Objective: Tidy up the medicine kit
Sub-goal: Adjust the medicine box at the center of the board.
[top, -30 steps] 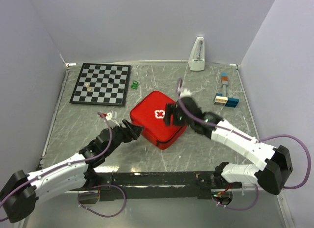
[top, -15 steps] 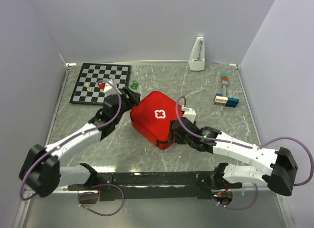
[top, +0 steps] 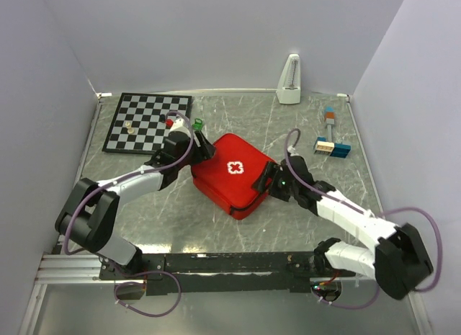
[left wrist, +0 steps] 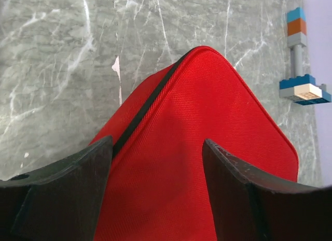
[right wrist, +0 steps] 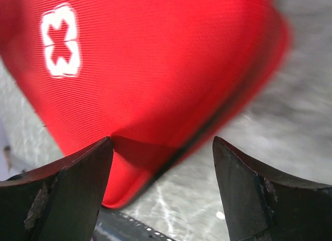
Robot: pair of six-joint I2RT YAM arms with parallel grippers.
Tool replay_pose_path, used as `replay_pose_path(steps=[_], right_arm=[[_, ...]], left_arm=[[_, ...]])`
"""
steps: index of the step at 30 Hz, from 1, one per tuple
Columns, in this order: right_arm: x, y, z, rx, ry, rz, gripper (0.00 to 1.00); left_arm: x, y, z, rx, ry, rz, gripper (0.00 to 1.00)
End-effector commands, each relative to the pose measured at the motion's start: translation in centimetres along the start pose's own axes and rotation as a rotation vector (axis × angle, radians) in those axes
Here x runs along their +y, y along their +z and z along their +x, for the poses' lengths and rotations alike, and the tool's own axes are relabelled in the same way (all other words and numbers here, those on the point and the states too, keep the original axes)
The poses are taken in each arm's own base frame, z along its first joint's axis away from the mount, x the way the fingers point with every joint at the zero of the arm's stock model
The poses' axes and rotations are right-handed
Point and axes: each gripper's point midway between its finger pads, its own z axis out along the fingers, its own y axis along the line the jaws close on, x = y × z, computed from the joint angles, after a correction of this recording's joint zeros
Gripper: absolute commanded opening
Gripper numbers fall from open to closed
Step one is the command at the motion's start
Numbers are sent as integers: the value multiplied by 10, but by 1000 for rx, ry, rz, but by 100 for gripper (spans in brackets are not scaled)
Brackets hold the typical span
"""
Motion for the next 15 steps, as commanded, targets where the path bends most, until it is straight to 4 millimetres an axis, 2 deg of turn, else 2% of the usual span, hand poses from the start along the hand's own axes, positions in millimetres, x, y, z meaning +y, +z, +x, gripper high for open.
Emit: replay_pose_path(steps=[1, 7, 11, 13, 15], right_arm=[[43, 12, -17, 23, -56, -170, 83], [58, 36, -29, 65, -93, -202, 82], [71, 51, -46, 70, -134, -200, 81], [75, 55, -55, 65, -151, -180, 81], [70, 50, -65, 38, -171, -128, 80]], left_arm=[[-16, 2, 22, 95, -32, 113, 73], [10, -16, 27, 46, -75, 19, 72], [31, -32, 16, -29, -78, -75, 73], [34, -38, 10, -57, -72, -95, 73], [33, -43, 0, -87, -58, -102, 73]])
